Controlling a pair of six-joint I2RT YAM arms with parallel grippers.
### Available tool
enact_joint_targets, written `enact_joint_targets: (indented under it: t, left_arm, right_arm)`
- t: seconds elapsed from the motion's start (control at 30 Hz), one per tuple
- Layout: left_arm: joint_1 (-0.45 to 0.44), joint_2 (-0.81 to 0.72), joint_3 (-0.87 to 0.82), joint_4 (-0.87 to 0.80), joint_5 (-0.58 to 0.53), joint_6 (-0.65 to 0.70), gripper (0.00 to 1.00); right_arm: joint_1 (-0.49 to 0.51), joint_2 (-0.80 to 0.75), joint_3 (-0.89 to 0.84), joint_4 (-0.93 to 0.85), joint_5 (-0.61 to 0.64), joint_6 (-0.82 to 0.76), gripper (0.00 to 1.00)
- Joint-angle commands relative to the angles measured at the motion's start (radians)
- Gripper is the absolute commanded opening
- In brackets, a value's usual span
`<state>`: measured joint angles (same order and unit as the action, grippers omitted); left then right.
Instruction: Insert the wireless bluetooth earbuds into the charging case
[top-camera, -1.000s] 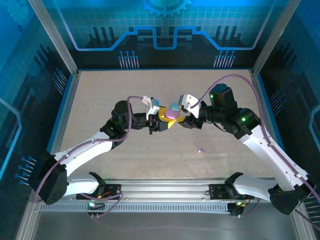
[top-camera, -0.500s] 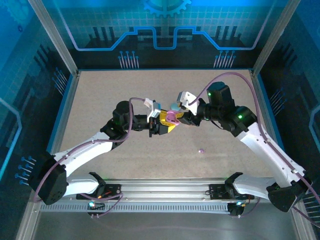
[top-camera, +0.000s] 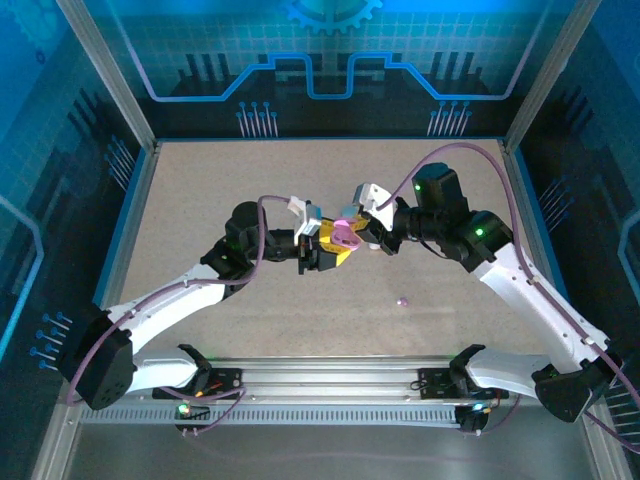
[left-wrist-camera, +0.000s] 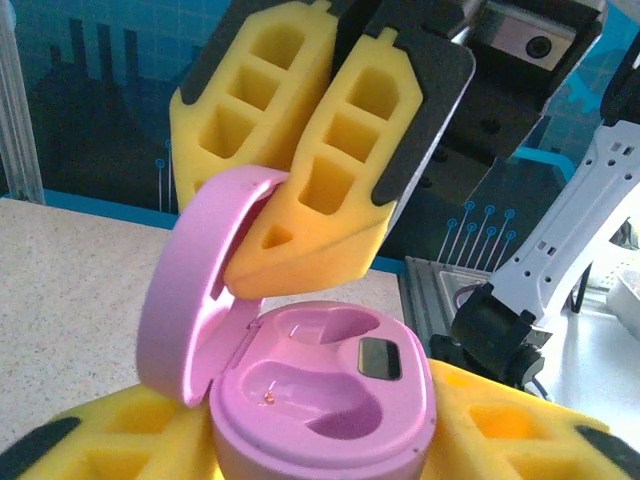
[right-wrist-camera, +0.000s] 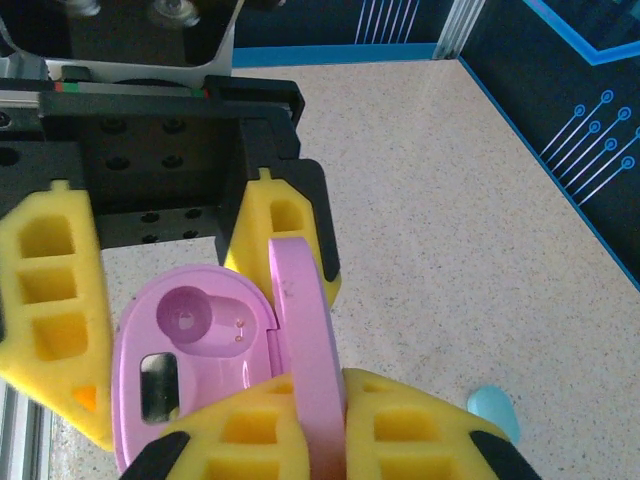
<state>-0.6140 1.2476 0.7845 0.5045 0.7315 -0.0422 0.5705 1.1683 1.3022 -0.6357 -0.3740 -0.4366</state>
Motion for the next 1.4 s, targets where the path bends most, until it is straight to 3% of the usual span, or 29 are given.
enact_joint_targets:
  t: [0.0,0.17,0.43,0.67,0.93,1.27,1.37]
  left_arm:
    - [-0.004,-0.008,0.028,-0.002,-0.009,0.015,0.51]
    - [-0.004,-0.007,0.028,-0.004,-0.007,0.017,0.59]
    - [-0.005,0.001,0.027,-0.002,0.012,0.025,0.62]
    - [-0.004,0.003,0.032,-0.007,0.011,0.028,0.54]
    - [-0.005,-0.002,0.032,-0.021,0.000,0.046,0.39]
    - [-0.005,-0.007,0.018,0.023,-0.012,0.030,0.34]
    - [-0.005,-0.010,0.008,0.042,-0.024,0.025,0.33]
  right_arm:
    - [0.011,-0.004,0.035,0.002,-0.042,0.008,0.03]
    - [0.010,-0.007,0.026,0.014,-0.032,0.013,0.02]
    - [0.010,-0.004,0.023,0.024,-0.029,0.030,0.02]
    - [0.011,0.003,0.026,0.018,-0.025,0.037,0.03]
    - [0.010,0.001,0.027,0.016,-0.029,0.036,0.05]
    - [0.011,-0.009,0.025,0.013,0.007,0.048,0.18]
    - [0.010,-0.012,0.030,0.018,0.026,0.078,0.27]
